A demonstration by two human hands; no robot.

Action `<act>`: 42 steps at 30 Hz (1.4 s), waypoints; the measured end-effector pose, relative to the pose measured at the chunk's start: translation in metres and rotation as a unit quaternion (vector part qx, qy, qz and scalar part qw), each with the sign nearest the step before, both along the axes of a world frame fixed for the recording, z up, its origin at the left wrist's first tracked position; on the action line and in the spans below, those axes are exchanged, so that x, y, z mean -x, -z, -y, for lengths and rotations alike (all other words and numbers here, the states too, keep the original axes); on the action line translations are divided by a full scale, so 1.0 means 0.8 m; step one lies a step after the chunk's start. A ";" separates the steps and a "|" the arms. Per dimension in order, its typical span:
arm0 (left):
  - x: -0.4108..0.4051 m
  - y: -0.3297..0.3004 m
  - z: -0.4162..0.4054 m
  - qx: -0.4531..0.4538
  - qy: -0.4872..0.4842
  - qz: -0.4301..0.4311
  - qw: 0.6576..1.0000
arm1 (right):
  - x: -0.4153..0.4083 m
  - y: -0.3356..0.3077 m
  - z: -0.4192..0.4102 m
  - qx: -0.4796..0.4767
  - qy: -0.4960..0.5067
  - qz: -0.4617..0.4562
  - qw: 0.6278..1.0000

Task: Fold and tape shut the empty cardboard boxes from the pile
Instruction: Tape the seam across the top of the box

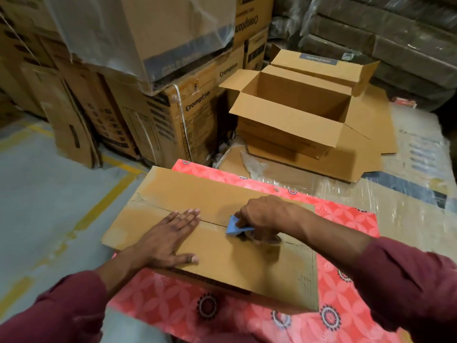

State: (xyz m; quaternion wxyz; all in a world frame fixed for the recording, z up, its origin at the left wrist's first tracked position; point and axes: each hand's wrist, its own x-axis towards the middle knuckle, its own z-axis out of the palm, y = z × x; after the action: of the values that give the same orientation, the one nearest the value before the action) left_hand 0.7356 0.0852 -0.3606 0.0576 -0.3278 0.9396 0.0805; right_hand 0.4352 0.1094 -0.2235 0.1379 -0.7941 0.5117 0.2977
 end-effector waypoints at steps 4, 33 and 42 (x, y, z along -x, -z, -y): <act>-0.001 0.005 0.001 0.005 0.001 -0.007 1.000 | 0.041 -0.008 -0.019 -0.032 -0.005 -0.037 0.999; 0.012 -0.024 -0.034 -0.010 -0.256 0.048 0.965 | 0.106 0.011 -0.055 0.033 0.008 0.118 0.992; 0.212 -0.019 -0.090 -0.046 -0.037 0.040 0.997 | 0.106 0.012 -0.047 0.018 -0.022 0.074 0.997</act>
State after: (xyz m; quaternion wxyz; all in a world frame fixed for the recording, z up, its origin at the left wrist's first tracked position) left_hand 0.5662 0.1574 -0.3452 0.1075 -0.3622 0.9191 0.1120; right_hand 0.3507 0.1472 -0.2332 0.1549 -0.8273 0.4876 0.2319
